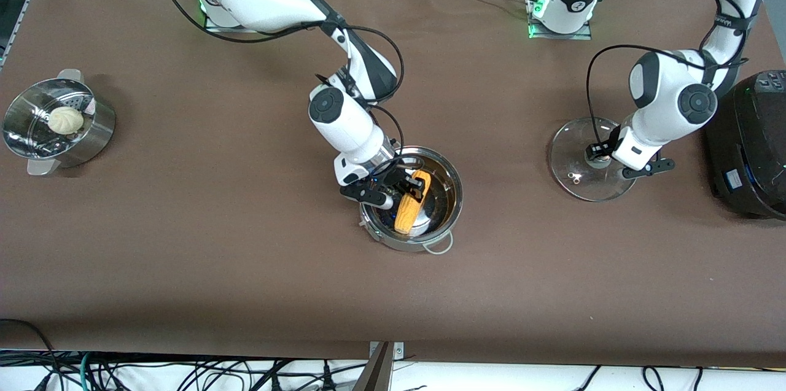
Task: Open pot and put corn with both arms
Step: 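Lower the corn into the pot while the left gripper sets the lid down, then open the right gripper and withdraw it from the pot while the left gripper retracts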
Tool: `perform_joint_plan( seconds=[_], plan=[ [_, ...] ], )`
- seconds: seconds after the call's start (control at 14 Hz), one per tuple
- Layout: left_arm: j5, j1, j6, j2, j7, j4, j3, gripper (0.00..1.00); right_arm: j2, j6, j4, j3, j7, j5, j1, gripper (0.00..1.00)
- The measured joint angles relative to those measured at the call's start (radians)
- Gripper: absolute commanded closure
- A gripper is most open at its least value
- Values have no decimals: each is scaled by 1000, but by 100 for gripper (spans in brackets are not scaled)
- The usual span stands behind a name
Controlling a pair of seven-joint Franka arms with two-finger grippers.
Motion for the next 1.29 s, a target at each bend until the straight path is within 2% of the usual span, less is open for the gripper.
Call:
perform_joint_plan(
  seconds=[0.07,0.14,0.21,0.29,0.36,0.57,0.71,0.86,1.07,1.29],
  plan=[
    [0,2,4,14,5,3,0,80,10,5,0,-1,0,2,0,1],
    [-1,6,4,16,15,7,-2,66,12,5,1,-2,1,3,-1,0],
    [-1,7,4,17,17,7,-3,43,11,5,5,-1,1,3,0,0],
    [-1,8,4,17,18,7,-4,9,10,4,13,-1,2,3,1,0],
    [-1,8,4,17,18,8,-4,0,7,3,21,-1,2,3,2,0],
    [-1,8,-62,-14,23,40,-6,0,-14,-7,36,-1,3,3,3,0],
    [-1,8,-202,-91,32,96,-8,0,-53,-80,45,-4,3,3,3,0],
    [-1,8,-381,-186,39,174,-8,0,-114,-231,54,-30,3,2,2,0],
    [-1,10,-619,-295,40,297,-7,0,-212,-467,55,-128,-4,-5,-1,0],
    [-12,8,-707,-324,40,381,-21,0,-293,-705,55,-244,-82,-30,-4,0]
  ],
)
